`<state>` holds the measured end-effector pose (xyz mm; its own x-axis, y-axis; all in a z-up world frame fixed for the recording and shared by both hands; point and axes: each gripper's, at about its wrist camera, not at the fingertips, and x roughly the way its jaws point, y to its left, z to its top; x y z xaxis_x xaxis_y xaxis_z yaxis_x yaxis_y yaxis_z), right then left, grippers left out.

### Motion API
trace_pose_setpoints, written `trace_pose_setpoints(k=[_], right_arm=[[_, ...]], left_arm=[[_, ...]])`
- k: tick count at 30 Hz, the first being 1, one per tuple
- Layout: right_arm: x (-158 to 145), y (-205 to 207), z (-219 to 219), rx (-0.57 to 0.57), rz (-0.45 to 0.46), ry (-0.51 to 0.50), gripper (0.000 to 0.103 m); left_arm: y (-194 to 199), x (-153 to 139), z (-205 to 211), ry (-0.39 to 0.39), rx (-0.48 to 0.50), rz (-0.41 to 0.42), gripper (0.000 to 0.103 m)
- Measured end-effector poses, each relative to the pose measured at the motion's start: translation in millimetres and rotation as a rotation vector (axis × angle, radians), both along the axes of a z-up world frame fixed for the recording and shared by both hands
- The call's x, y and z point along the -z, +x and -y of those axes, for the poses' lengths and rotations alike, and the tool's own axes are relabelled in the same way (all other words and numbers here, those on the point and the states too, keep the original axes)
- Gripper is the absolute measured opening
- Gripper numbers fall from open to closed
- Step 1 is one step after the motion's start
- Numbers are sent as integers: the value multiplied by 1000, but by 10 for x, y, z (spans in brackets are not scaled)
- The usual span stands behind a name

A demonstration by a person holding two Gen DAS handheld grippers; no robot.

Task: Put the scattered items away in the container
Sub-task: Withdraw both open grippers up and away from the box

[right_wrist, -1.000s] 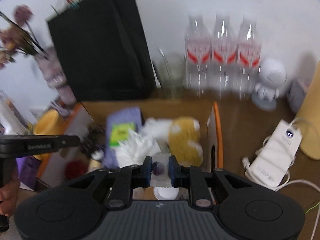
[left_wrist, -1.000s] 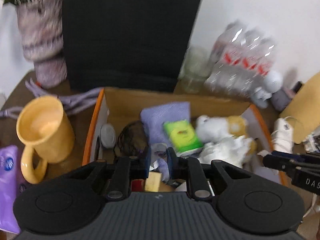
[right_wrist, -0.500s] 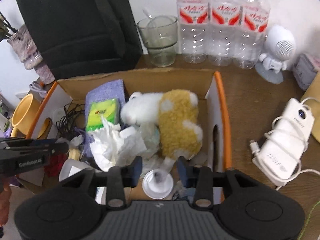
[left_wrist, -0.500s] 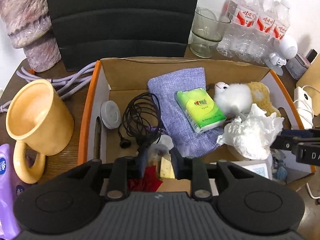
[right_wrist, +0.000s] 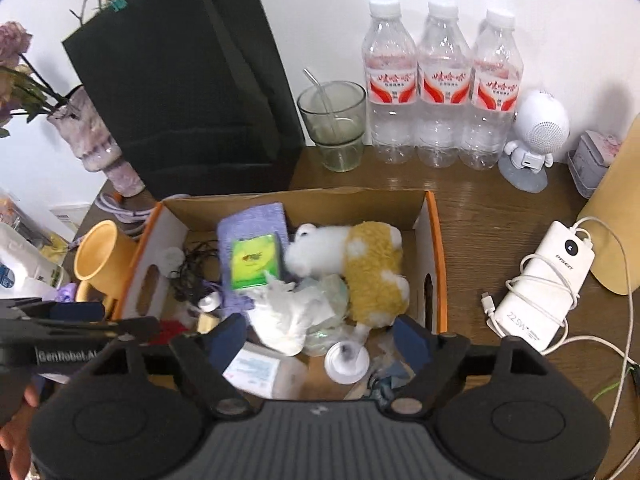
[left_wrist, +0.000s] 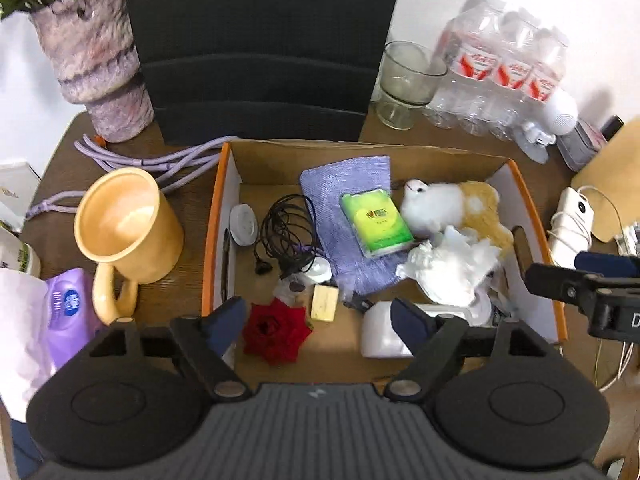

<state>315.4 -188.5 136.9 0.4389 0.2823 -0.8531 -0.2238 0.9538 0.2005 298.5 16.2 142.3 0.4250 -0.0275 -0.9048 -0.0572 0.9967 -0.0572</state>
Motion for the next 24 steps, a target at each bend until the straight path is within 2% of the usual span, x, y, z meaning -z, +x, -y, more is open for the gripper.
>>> trace_pose_setpoints(k=[1, 3, 10, 14, 18, 24], right_arm=[[-34, -30, -18, 1, 5, -3, 82], [-85, -87, -46, 10, 13, 4, 83], [-113, -253, -182, -5, 46, -26, 85], [-125, -333, -185, 2, 76, -37, 88], [-110, -447, -207, -2, 159, -39, 88], [74, -670, -126, 35, 338, 3, 89]], left_arm=[[-30, -44, 9, 11, -11, 6, 89], [-82, -98, 13, 4, -42, 25, 102], [-193, -100, 59, 58, -53, 37, 103], [-271, -90, 62, 62, -56, 67, 103], [-453, -95, 125, 95, -56, 183, 103], [-753, -29, 164, 142, -51, 422, 103]])
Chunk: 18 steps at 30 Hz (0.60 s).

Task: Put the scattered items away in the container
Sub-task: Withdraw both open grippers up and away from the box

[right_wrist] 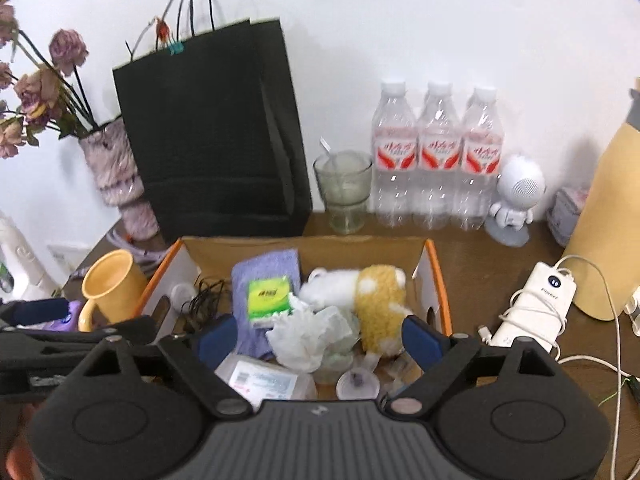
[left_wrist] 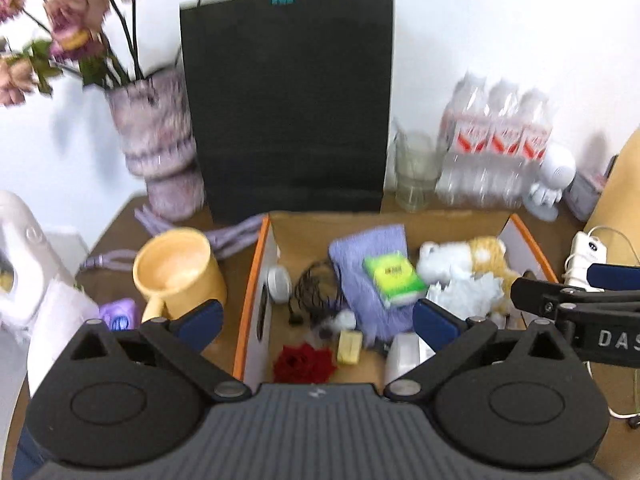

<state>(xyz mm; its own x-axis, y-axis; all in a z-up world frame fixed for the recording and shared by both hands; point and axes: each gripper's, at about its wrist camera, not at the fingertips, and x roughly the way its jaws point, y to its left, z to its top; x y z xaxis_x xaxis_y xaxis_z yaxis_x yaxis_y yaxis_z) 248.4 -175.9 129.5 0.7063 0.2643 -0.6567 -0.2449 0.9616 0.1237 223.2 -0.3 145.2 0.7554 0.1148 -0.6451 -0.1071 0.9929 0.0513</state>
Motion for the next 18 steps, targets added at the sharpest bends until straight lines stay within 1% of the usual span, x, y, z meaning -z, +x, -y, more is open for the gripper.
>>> trace_pose_setpoints(k=[3, 5, 8, 10, 12, 15, 18], right_arm=[[153, -185, 51, -10, 100, 39, 89], [235, -316, 67, -26, 171, 65, 89], [302, -433, 47, -43, 241, 75, 89], [308, -478, 17, -37, 263, 68, 89], [325, -520, -4, -36, 274, 65, 89], [379, -625, -18, -25, 285, 62, 89], [454, -820, 2, -14, 276, 74, 90]], left_arm=[[-225, 137, -10, 20, 39, 167, 103], [-307, 219, -1, 31, 53, 221, 103], [-338, 308, -17, 6, 52, 238, 103], [-346, 346, -38, -15, 43, 250, 103], [-362, 381, -50, -21, 39, 255, 103], [-464, 463, -88, -13, 40, 222, 103], [-658, 560, -103, -20, 47, 189, 103]])
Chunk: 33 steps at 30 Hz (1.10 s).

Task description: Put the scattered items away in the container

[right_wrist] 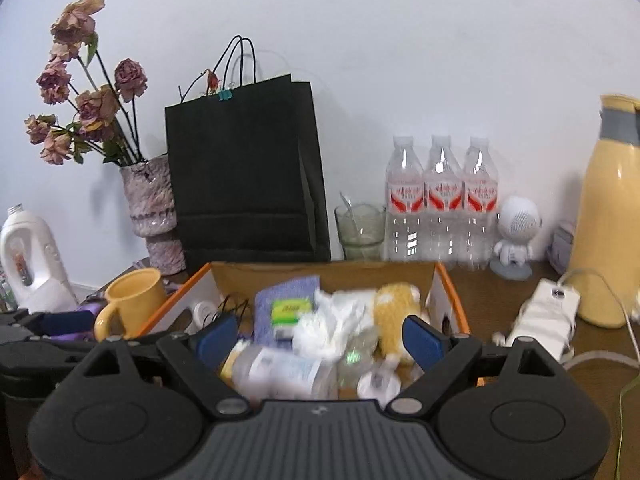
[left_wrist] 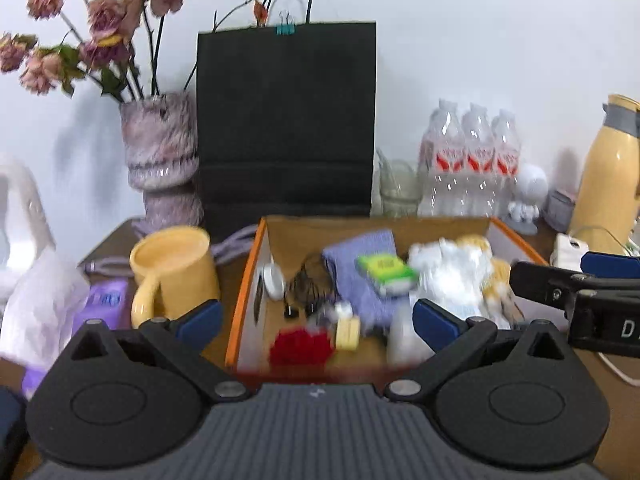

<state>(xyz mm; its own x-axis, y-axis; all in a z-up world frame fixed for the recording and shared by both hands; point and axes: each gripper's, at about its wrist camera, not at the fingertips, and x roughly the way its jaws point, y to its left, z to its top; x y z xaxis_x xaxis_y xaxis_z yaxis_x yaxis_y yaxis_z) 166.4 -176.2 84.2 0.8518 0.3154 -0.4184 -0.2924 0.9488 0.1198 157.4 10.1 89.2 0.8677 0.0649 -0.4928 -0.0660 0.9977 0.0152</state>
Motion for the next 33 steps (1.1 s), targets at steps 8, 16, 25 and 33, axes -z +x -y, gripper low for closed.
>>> trace_pose_setpoints(k=[8, 16, 25, 33], right_arm=[[311, -604, 61, -10, -17, -13, 93], [636, -1022, 123, -1, -107, -39, 94], [880, -1257, 61, -17, -162, -125, 94], [951, -1349, -15, -6, -195, -165, 94]], left_arm=[[-584, 328, -38, -86, 31, -97, 103], [-1122, 597, 23, -27, 50, -139, 103], [-1244, 736, -50, -43, 27, -198, 103], [-1302, 840, -77, -44, 26, -239, 103]])
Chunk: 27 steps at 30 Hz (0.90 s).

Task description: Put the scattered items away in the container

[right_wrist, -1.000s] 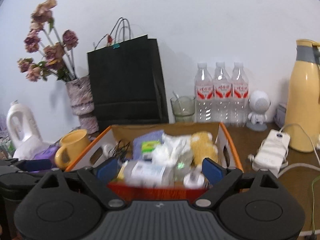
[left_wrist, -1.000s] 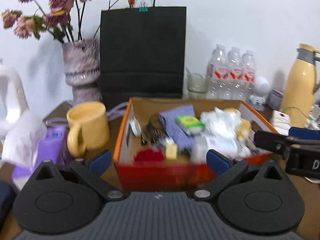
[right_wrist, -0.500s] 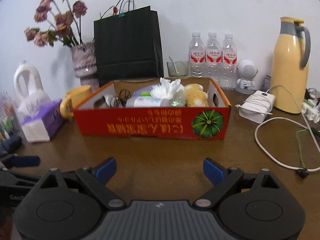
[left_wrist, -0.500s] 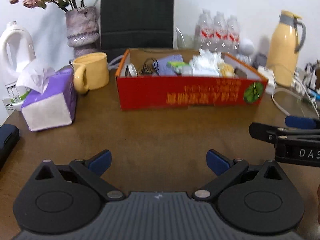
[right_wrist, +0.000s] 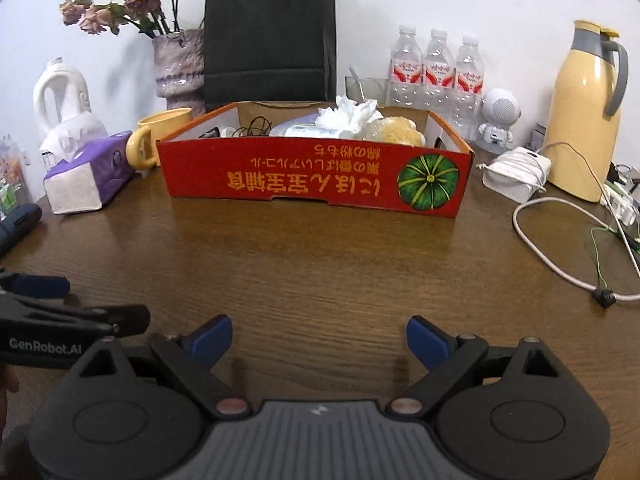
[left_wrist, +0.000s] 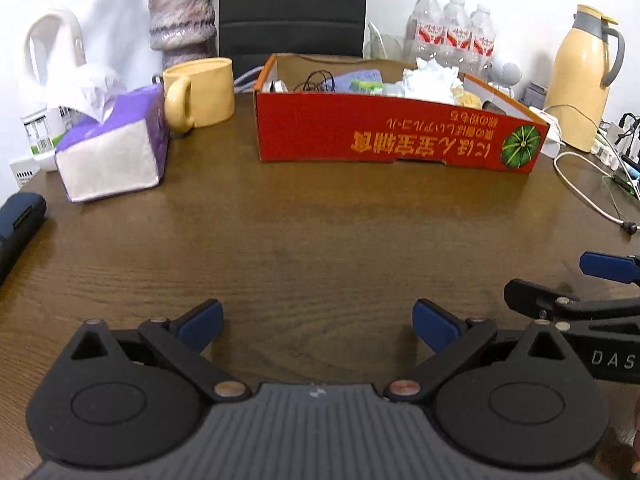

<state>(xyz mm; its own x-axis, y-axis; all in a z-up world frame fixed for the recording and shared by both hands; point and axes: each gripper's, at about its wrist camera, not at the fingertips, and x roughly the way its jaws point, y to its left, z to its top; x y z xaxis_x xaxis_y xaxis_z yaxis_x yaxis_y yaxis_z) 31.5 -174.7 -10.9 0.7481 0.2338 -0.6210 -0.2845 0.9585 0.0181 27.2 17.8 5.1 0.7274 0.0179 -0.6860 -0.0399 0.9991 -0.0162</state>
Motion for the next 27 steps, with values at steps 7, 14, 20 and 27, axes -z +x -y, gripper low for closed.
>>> trace_pose_setpoints(k=[7, 14, 20, 27], right_arm=[[61, -27, -2, 42, -12, 1, 94], [91, -30, 17, 64, -16, -8, 97], [105, -6, 49, 80, -28, -9, 103], [107, -9, 32, 72, -28, -13, 103]], left_arm=[[-22, 21, 29, 30, 13, 12, 103], [-43, 48, 59, 36, 16, 45, 103], [-42, 63, 70, 36, 10, 58, 103], [-38, 64, 75, 34, -3, 58, 103]])
